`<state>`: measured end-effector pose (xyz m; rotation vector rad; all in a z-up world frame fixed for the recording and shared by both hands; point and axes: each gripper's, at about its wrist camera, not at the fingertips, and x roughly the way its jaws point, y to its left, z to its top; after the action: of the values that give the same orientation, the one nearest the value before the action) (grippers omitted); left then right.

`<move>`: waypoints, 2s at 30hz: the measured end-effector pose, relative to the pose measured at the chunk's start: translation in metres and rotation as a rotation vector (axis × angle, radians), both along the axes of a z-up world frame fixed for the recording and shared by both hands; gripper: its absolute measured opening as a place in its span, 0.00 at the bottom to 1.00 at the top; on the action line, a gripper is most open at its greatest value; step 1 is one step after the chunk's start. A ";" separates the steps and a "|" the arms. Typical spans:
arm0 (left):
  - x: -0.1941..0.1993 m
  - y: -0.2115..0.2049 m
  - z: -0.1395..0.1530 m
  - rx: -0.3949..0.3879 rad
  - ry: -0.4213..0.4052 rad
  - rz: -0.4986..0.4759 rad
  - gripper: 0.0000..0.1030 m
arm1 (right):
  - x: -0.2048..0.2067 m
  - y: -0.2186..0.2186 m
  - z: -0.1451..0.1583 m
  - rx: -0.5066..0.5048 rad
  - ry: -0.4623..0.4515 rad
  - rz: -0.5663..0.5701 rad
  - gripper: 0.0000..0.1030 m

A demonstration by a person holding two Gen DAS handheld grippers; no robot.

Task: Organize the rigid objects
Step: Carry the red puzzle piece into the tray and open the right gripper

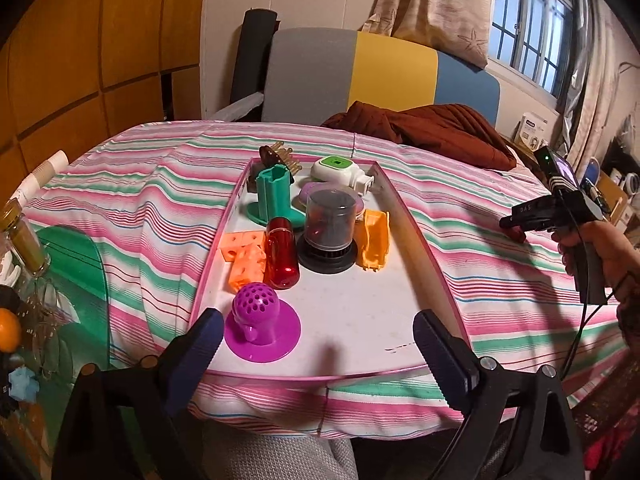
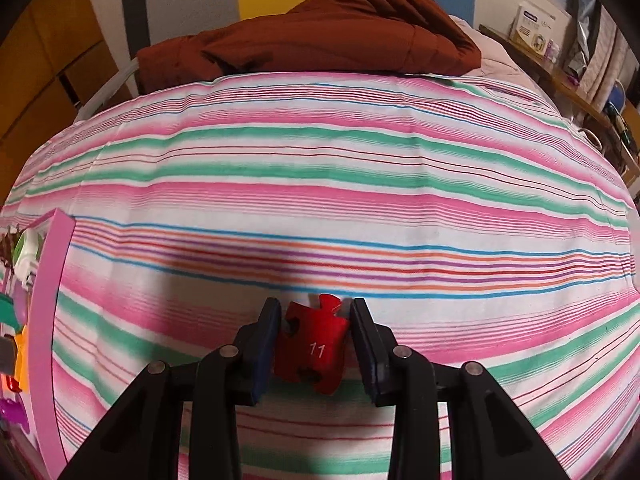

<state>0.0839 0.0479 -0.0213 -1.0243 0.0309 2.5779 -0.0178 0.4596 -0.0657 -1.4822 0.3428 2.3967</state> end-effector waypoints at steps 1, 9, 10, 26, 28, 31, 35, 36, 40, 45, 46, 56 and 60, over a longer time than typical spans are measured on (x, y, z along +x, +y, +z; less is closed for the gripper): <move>0.000 0.000 0.000 0.004 0.001 0.000 0.93 | 0.001 -0.002 0.000 -0.002 0.003 0.003 0.34; 0.001 -0.007 0.002 0.029 0.004 0.012 0.94 | 0.021 -0.009 0.003 -0.149 0.055 0.015 0.34; 0.001 -0.007 0.002 0.032 0.004 0.010 0.94 | 0.025 -0.012 0.004 -0.170 0.063 0.020 0.34; -0.003 -0.014 0.005 0.089 0.015 -0.003 0.96 | 0.102 -0.089 0.009 -0.247 0.137 0.197 0.34; -0.002 -0.016 0.005 0.094 0.021 0.002 0.97 | 0.106 -0.097 0.010 -0.271 0.136 0.211 0.34; -0.003 -0.019 0.006 0.089 0.028 0.012 0.98 | 0.112 -0.113 0.014 -0.313 0.143 0.238 0.34; -0.002 -0.025 0.007 0.077 0.045 0.033 0.99 | 0.115 -0.140 0.026 -0.366 0.167 0.300 0.34; -0.002 -0.026 0.008 0.072 0.049 0.039 0.99 | 0.114 -0.150 0.031 -0.370 0.175 0.326 0.34; -0.003 -0.033 0.009 0.041 0.058 0.070 1.00 | 0.106 -0.188 0.053 -0.361 0.211 0.427 0.34; -0.005 -0.042 0.008 0.015 0.056 0.113 1.00 | 0.088 -0.231 0.062 -0.282 0.214 0.532 0.34; -0.006 -0.044 0.008 0.011 0.053 0.120 1.00 | 0.083 -0.242 0.059 -0.268 0.201 0.554 0.34; -0.014 -0.066 0.012 -0.036 0.025 0.181 1.00 | 0.058 -0.294 0.029 -0.169 0.079 0.595 0.34; -0.012 -0.069 0.012 -0.050 0.030 0.190 1.00 | 0.057 -0.306 0.026 -0.126 0.064 0.599 0.34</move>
<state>0.0714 -0.0210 -0.0091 -1.0522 0.0054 2.7770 0.0388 0.1535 -0.0400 -1.7608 0.0622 2.9297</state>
